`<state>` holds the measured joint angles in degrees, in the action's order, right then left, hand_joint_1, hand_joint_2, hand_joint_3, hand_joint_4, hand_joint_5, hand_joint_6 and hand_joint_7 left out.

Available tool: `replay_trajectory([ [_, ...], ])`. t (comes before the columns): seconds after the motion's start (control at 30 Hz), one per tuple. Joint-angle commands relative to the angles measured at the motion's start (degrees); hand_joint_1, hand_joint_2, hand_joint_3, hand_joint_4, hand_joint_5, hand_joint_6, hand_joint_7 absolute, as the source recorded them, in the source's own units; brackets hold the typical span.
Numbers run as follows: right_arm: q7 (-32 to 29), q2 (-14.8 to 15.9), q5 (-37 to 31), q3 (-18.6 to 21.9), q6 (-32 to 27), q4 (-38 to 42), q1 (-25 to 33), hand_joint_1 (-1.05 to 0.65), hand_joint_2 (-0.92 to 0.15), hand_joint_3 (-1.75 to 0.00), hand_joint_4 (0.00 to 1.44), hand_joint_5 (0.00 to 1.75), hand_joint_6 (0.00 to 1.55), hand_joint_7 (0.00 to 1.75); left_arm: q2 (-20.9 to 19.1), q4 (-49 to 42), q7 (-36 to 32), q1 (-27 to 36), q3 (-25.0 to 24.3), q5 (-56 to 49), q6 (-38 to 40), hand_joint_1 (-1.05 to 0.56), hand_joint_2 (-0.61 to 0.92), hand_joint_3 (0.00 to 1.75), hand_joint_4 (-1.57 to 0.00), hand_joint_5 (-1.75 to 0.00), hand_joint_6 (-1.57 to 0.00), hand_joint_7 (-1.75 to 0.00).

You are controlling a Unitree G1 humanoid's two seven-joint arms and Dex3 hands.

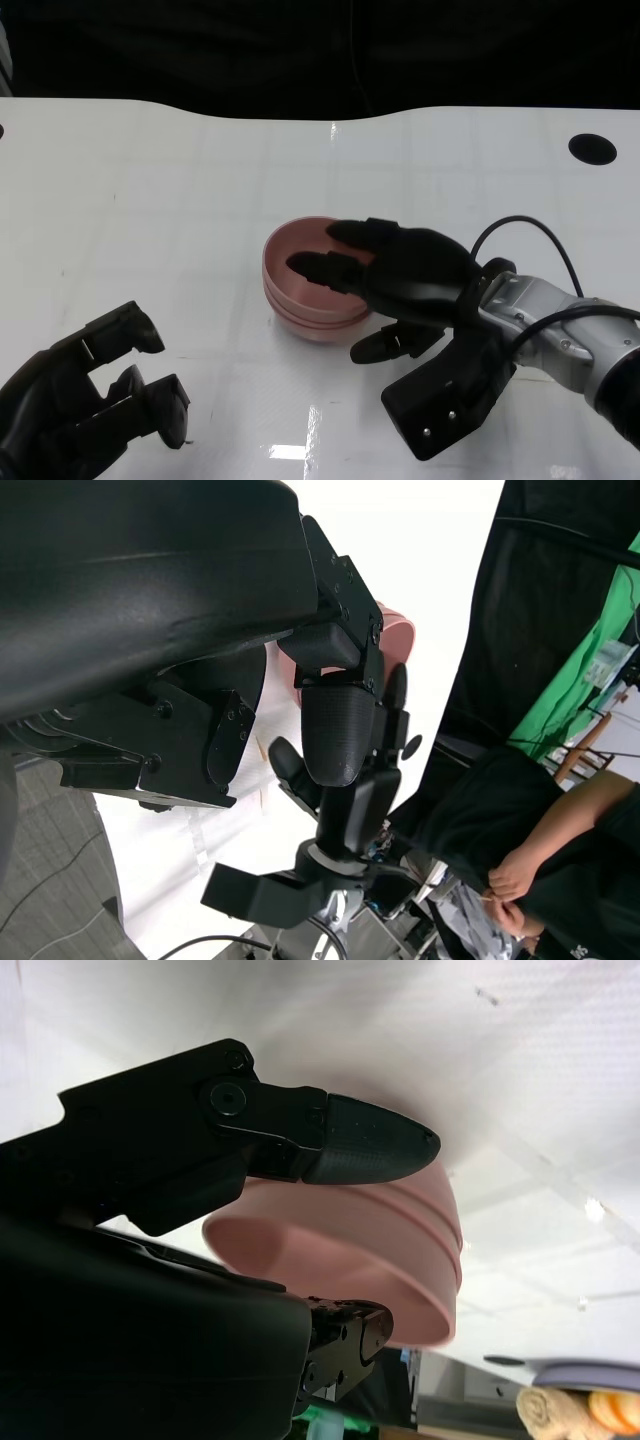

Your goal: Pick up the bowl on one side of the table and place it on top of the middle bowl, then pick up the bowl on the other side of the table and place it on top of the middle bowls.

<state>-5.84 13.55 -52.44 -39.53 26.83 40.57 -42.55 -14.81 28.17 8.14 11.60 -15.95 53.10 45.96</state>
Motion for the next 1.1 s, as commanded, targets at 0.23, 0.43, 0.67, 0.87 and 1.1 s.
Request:
replay_trajectory([
  [0.23, 2.77, 2.74, 1.37, 2.12, -0.25, -5.63, 0.64, -0.98, -0.92, -0.67, 0.0, 0.0, 0.0, 0.0, -0.4, -0.28, -0.83, -0.65, -0.3, -0.22, 0.07, 0.08, 0.92, 1.48, -0.97, -1.75, -0.59, -1.75],
  [0.43, 5.43, 5.41, 13.29, 10.32, 1.91, -14.85, 8.44, -0.94, -0.92, -0.46, 0.0, 0.0, 0.0, 0.0, -0.59, -0.31, -0.84, -0.64, -0.25, -0.63, 0.0, 0.08, 0.92, 1.48, -0.95, -1.75, -0.57, -1.75],
  [0.67, 12.1, 2.91, 31.85, 18.41, 2.25, -19.11, 17.26, -0.99, -0.92, -0.39, 0.0, 0.0, 0.0, 0.0, -0.74, -0.37, -0.36, -0.51, -0.35, -0.69, -0.22, 0.08, 0.92, 1.48, -0.94, -1.75, -0.56, -1.75],
  [0.87, 21.36, -1.67, 54.05, 26.78, -13.56, -32.27, 27.02, -0.97, -0.92, -0.33, 0.0, 0.0, 0.0, 0.0, -1.1, -1.03, -0.39, -0.96, -0.54, -0.65, 0.11, 0.08, 0.92, 1.48, -0.94, -1.75, -0.56, -1.75],
  [1.1, 26.38, -5.54, 74.27, 35.42, -33.75, -42.04, 31.74, -0.7, -0.92, -0.07, 0.09, 0.04, 0.08, 0.02, -1.17, -1.03, -0.58, -0.89, -0.98, -0.25, 0.36, 0.07, 0.92, 1.48, -0.93, -1.75, -0.55, -1.75],
])
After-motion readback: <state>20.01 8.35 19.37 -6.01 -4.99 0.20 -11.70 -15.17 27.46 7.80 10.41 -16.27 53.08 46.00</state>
